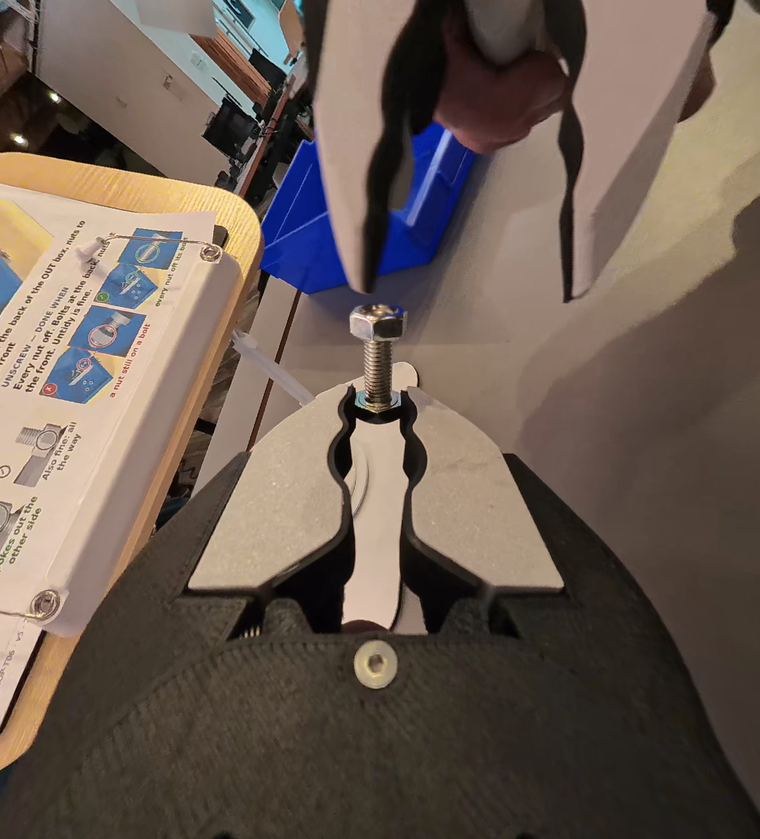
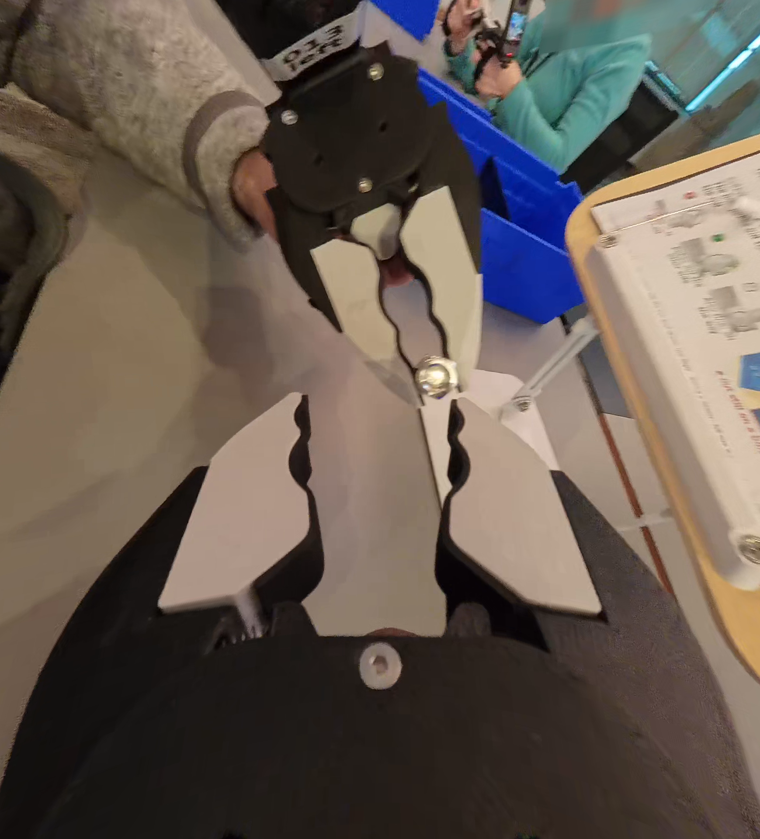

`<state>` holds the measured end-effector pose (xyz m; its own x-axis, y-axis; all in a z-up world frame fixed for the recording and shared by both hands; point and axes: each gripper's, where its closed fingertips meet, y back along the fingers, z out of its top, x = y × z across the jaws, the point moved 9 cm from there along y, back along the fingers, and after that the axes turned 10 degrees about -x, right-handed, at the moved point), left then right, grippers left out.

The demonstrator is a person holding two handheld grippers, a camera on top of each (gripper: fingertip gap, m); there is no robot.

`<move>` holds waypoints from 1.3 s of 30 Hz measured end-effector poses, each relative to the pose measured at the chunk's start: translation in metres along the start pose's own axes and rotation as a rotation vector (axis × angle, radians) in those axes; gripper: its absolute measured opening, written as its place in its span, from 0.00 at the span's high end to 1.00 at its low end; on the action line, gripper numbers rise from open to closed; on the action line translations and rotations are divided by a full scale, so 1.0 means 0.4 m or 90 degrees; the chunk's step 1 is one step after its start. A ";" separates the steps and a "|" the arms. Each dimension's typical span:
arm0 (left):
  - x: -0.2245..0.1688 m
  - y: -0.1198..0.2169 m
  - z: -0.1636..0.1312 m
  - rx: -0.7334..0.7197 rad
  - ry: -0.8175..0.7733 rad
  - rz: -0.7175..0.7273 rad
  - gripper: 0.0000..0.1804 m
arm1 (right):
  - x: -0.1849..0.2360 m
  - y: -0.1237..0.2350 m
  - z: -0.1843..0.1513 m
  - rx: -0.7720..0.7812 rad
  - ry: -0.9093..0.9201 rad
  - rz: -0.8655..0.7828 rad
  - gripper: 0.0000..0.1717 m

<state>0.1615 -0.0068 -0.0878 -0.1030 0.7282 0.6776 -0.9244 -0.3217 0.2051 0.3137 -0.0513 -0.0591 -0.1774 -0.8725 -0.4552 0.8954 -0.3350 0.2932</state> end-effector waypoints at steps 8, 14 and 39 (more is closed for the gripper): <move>0.001 0.003 0.003 -0.001 -0.004 0.006 0.90 | -0.005 -0.027 0.010 0.023 0.033 0.016 0.65; 0.005 0.005 0.001 -0.005 0.003 0.007 0.90 | 0.023 -0.011 -0.017 0.052 -0.001 0.100 0.80; -0.001 0.003 0.006 -0.005 0.002 -0.002 0.90 | -0.011 -0.005 0.028 0.019 0.064 0.038 0.65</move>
<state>0.1613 -0.0090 -0.0861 -0.1007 0.7312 0.6746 -0.9276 -0.3141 0.2020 0.3083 -0.0506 -0.0483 -0.0813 -0.8517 -0.5176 0.8905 -0.2953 0.3462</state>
